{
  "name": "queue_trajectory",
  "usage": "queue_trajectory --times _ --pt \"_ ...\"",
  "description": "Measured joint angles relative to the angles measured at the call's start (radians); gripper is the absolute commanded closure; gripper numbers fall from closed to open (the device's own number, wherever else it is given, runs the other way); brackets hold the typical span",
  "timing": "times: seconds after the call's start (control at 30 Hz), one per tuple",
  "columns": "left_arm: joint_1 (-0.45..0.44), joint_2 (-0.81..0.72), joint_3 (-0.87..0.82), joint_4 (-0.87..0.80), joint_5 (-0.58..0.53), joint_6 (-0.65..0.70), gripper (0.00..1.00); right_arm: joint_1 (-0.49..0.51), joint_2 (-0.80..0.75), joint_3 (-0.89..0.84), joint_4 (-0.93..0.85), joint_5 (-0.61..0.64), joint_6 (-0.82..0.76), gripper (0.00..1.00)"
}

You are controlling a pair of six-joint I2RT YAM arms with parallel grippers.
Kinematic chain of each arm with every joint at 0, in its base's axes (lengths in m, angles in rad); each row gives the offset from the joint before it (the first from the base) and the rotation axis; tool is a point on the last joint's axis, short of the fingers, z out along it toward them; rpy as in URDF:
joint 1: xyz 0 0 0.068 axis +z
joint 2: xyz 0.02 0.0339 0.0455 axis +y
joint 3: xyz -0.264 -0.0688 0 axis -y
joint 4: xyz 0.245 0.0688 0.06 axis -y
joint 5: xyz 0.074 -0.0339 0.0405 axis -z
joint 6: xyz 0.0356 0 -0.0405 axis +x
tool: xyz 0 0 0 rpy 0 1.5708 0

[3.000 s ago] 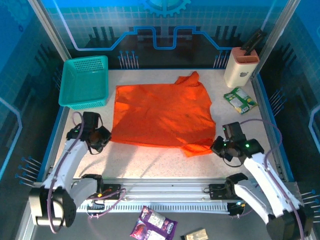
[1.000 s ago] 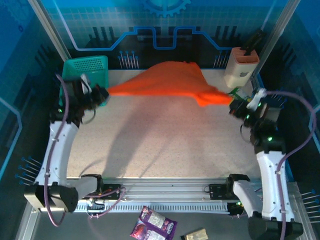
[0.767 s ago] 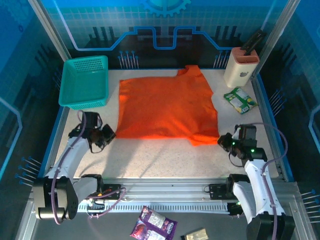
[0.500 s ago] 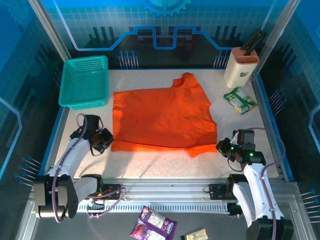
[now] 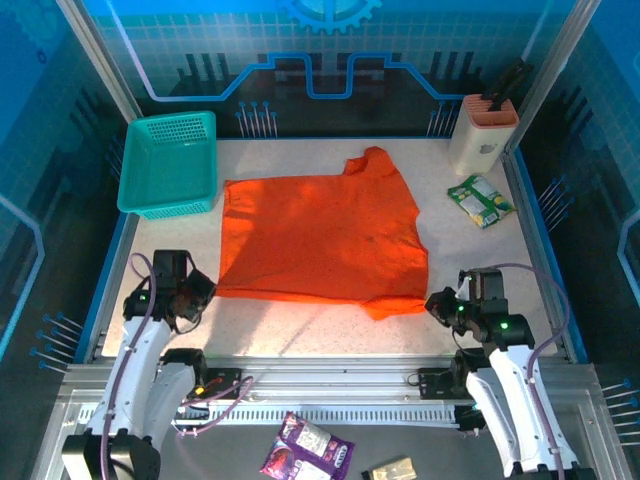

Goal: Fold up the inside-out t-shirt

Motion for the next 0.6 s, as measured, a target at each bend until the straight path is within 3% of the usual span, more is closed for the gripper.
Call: queue_trajectory --times 0.23,0.6 --pt "0.0 0.122 0.008 0.024 0.0 0.011 1.0 0.013 0.228 0.112 0.088 0.006 -0.024 1.0" --pt "0.007 0.414 0.207 0.116 -0.024 0.133 1.0 0.013 0.575 0.292 0.246 0.037 -0.082 1.0"
